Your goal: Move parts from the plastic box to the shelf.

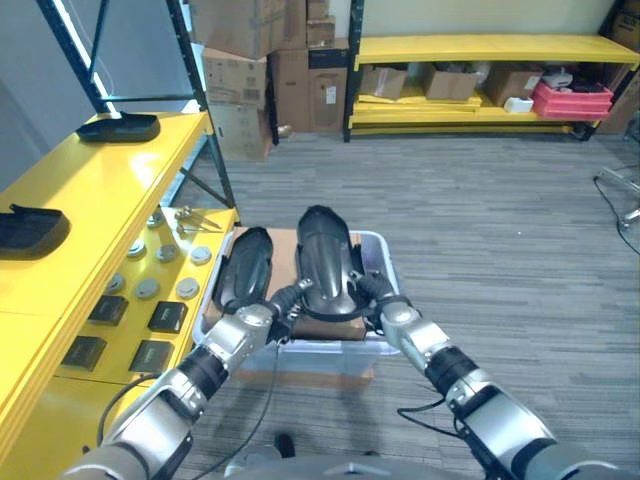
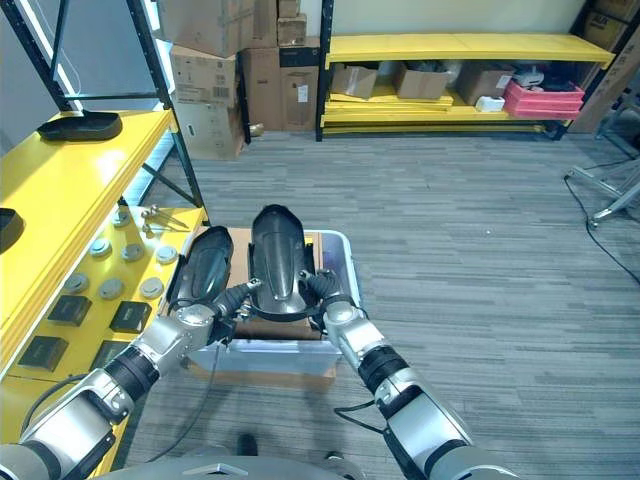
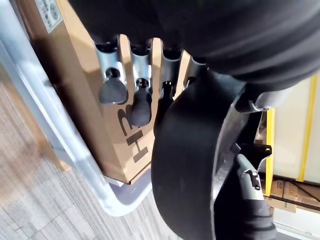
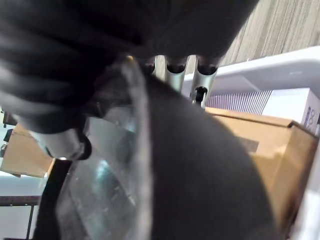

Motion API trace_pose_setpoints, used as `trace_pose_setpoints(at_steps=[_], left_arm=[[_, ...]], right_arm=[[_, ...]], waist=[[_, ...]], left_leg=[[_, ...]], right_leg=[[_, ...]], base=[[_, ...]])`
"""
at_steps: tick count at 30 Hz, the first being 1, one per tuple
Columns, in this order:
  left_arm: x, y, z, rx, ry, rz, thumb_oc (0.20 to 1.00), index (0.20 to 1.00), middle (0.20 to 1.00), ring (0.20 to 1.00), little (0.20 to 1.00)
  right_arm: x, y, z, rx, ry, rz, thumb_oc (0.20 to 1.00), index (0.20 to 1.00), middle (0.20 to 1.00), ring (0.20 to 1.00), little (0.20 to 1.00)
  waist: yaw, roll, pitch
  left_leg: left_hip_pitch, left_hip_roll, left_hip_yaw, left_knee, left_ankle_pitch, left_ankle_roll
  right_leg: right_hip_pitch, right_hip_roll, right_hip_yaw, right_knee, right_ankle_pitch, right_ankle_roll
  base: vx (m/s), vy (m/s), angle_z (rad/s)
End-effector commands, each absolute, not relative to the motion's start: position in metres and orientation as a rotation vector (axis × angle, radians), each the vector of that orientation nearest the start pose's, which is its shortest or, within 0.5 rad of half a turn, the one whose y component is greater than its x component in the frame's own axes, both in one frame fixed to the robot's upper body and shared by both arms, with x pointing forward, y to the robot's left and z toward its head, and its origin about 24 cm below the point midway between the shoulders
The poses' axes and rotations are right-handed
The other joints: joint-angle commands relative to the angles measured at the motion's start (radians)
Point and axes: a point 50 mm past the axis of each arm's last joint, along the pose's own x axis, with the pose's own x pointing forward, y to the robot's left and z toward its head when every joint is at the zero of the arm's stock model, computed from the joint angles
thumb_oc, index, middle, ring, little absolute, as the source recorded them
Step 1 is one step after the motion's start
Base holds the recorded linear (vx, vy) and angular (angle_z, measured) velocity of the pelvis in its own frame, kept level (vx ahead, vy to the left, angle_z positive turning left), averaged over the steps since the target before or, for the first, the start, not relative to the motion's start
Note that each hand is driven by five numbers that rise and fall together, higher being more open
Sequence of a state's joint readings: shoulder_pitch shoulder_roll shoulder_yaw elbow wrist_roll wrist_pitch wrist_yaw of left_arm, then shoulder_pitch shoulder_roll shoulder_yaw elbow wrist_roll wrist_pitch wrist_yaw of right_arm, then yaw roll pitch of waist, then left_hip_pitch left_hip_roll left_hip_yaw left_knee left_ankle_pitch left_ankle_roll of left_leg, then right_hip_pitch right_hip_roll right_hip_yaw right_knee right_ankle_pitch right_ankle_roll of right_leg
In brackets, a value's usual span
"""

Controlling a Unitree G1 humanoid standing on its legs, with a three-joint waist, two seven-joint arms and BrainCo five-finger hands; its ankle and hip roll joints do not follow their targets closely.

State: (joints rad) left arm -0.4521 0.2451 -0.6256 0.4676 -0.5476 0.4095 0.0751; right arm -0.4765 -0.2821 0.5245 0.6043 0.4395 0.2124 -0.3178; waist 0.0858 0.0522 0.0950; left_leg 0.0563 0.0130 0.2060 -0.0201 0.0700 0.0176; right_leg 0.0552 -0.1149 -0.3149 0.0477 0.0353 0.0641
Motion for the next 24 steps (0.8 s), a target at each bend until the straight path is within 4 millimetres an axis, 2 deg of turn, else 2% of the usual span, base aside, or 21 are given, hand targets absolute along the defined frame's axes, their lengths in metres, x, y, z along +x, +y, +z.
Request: trace_pose_setpoints(at_steps=[1, 8, 11, 12, 13, 16, 20, 21, 24], left_arm=[[0.317, 0.043, 0.051, -0.070, 0.293, -0.473, 0.200, 0.200, 0.200, 0.200, 0.200], [0.323, 0.079, 0.053, -0.153, 0.234, -0.327, 0.200, 0.200, 0.200, 0.200, 0.200], [0.325, 0.099, 0.054, -0.160, 0.188, -0.246, 0.200, 0.200, 0.200, 0.200, 0.200], [0.325, 0.099, 0.054, -0.160, 0.187, -0.243, 0.200, 0.200, 0.200, 0.200, 0.200], [0.324, 0.110, 0.052, -0.172, 0.170, -0.196, 0.200, 0.200, 0.200, 0.200, 0.200], [0.321, 0.127, 0.051, -0.180, 0.143, -0.135, 0.200, 0.200, 0.200, 0.200, 0.200], [0.316, 0.151, 0.052, -0.177, 0.091, -0.066, 0.200, 0.200, 0.200, 0.200, 0.200], [0.313, 0.167, 0.056, -0.183, 0.056, -0.019, 0.200, 0.200, 0.200, 0.200, 0.200], [0.310, 0.190, 0.068, -0.167, -0.011, 0.035, 0.200, 0.200, 0.200, 0.200, 0.200]], right_arm=[[0.325, -0.108, 0.012, -0.025, 0.378, 0.026, 1.000, 1.000, 1.000, 1.000, 1.000], [0.320, -0.136, 0.008, 0.029, 0.360, -0.071, 1.000, 1.000, 1.000, 1.000, 1.000], [0.311, -0.153, -0.005, -0.005, 0.414, -0.126, 1.000, 1.000, 1.000, 1.000, 1.000], [0.310, -0.154, -0.006, -0.005, 0.417, -0.129, 1.000, 1.000, 1.000, 1.000, 1.000], [0.299, -0.165, -0.020, -0.021, 0.480, -0.171, 1.000, 1.000, 1.000, 1.000, 1.000], [0.278, -0.181, -0.043, 0.005, 0.572, -0.226, 1.000, 1.000, 1.000, 1.000, 1.000], [0.239, -0.205, -0.075, -0.048, 0.682, -0.274, 1.000, 1.000, 1.000, 1.000, 1.000], [0.214, -0.220, -0.094, -0.047, 0.775, -0.329, 1.000, 1.000, 1.000, 1.000, 1.000], [0.175, -0.244, -0.115, -0.064, 0.865, -0.385, 1.000, 1.000, 1.000, 1.000, 1.000]], waist=[[0.045, -0.030, -0.018], [0.051, -0.026, -0.018], [0.049, -0.028, -0.020], [0.049, -0.028, -0.020], [0.046, -0.028, -0.019], [0.040, -0.026, -0.016], [0.031, -0.020, -0.012], [0.025, -0.015, -0.012], [0.005, -0.005, -0.007]], left_leg=[[0.019, 0.034, -0.090, -0.003, -0.050, -0.063], [0.016, 0.028, -0.093, -0.006, -0.052, -0.059], [0.012, 0.024, -0.089, -0.010, -0.053, -0.054], [0.012, 0.024, -0.089, -0.010, -0.053, -0.054], [0.011, 0.021, -0.086, -0.011, -0.054, -0.051], [0.009, 0.017, -0.082, -0.014, -0.053, -0.046], [0.001, 0.008, -0.077, -0.022, -0.052, -0.035], [-0.006, 0.000, -0.082, -0.027, -0.050, -0.026], [-0.015, -0.004, -0.103, -0.031, -0.052, -0.008]], right_leg=[[0.059, -0.105, 0.016, -0.045, 0.013, 0.121], [0.058, -0.109, 0.014, -0.047, 0.011, 0.120], [0.051, -0.113, 0.013, -0.045, 0.010, 0.122], [0.051, -0.113, 0.013, -0.045, 0.010, 0.122], [0.047, -0.115, 0.015, -0.041, 0.010, 0.123], [0.039, -0.119, 0.018, -0.033, 0.008, 0.125], [0.025, -0.124, 0.024, -0.014, 0.001, 0.130], [0.010, -0.123, 0.031, 0.010, -0.010, 0.132], [-0.035, -0.113, 0.084, 0.091, -0.035, 0.132]], base=[[0.00, 0.000, 0.00], [0.00, 0.000, 0.00], [-0.01, 0.005, 0.00], [-0.04, 0.020, -0.01], [0.00, 0.000, 0.00], [-0.03, 0.027, -0.05], [-0.04, 0.023, -0.10], [-0.04, 0.006, -0.17], [-0.09, -0.035, -0.11]])
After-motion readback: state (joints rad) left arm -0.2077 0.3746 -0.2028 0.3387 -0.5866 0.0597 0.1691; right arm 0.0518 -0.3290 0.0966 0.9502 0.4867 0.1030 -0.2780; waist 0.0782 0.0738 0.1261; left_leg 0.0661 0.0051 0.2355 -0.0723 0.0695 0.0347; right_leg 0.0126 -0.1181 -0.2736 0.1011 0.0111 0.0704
